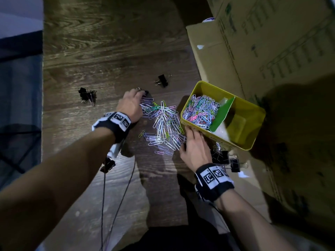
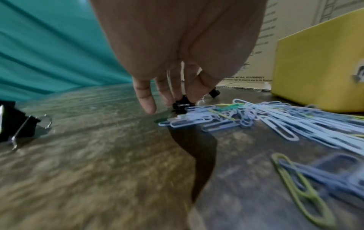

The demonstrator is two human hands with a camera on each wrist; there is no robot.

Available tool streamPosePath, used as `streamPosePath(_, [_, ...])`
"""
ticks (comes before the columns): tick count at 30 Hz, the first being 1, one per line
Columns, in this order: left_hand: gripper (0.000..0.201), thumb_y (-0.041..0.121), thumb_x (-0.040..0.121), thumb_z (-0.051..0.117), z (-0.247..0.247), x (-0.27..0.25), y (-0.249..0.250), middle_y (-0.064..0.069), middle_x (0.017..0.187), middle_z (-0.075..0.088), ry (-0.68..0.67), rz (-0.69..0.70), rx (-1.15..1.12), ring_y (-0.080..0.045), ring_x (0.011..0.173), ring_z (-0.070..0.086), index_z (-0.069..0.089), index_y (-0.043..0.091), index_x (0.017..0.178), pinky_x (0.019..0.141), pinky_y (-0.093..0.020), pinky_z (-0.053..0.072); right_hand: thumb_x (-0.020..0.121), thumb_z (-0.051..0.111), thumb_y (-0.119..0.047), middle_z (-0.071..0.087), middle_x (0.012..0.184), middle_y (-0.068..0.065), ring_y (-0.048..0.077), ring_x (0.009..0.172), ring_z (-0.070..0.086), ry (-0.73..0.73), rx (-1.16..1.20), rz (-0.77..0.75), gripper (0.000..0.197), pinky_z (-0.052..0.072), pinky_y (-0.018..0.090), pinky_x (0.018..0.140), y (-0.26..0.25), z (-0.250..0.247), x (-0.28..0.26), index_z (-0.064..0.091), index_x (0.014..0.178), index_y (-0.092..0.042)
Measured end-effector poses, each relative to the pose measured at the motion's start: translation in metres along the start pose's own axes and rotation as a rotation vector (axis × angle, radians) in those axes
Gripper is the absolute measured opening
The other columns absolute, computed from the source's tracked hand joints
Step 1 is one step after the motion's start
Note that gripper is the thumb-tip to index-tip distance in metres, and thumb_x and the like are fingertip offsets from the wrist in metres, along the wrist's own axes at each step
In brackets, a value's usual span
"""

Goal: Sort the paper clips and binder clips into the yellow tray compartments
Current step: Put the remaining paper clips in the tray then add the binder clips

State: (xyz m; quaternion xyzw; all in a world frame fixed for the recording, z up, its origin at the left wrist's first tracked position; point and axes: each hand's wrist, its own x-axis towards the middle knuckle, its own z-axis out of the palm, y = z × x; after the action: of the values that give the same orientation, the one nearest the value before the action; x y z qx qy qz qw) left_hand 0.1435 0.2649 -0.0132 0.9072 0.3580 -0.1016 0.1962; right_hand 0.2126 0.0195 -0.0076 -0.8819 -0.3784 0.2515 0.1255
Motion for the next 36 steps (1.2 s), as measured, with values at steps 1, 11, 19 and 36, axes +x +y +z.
streamPosePath(1, [0.066,-0.001,0.076,0.044,-0.002,0.007,-0.001,-0.014,0.138,0.04,-0.035,-0.004,0.028,-0.034,0.123,0.037,0.035,0.014,0.14,0.1,-0.05,0.037,0.085,0.058,-0.017,0.044,0.138,0.017,0.034,0.12,0.048,-0.002,0.0,-0.001,0.064,0.04,0.041,0.102,0.0,-0.001,0.003,0.032,0.142,-0.006])
streamPosePath(11, [0.049,0.01,0.087,0.041,0.019,-0.001,0.019,-0.014,0.129,0.042,-0.005,0.136,0.097,-0.033,0.114,0.038,0.038,0.018,0.135,0.09,-0.049,0.038,0.09,0.054,-0.034,0.034,0.142,0.02,0.033,0.129,0.035,-0.054,-0.14,-0.02,0.073,0.028,0.043,0.109,-0.016,-0.001,0.03,0.02,0.144,0.002])
streamPosePath(19, [0.037,0.019,0.088,0.045,0.064,-0.061,0.005,-0.013,0.119,0.051,0.093,0.324,0.088,-0.031,0.1,0.046,0.048,0.015,0.125,0.086,-0.046,0.046,0.085,0.059,-0.039,0.038,0.129,0.016,0.03,0.117,0.036,-0.008,-0.065,-0.015,0.072,0.044,0.043,0.093,-0.029,0.021,0.023,0.03,0.142,-0.005])
streamPosePath(36, [0.06,0.049,0.097,0.022,0.06,-0.028,0.058,0.006,0.157,-0.01,-0.296,0.307,0.198,-0.019,0.143,-0.014,0.001,0.026,0.148,0.114,-0.053,-0.004,0.079,0.067,-0.048,0.03,0.133,0.013,0.03,0.125,0.032,-0.1,0.012,0.021,0.089,0.034,0.038,0.106,0.003,0.019,0.0,0.024,0.145,-0.006])
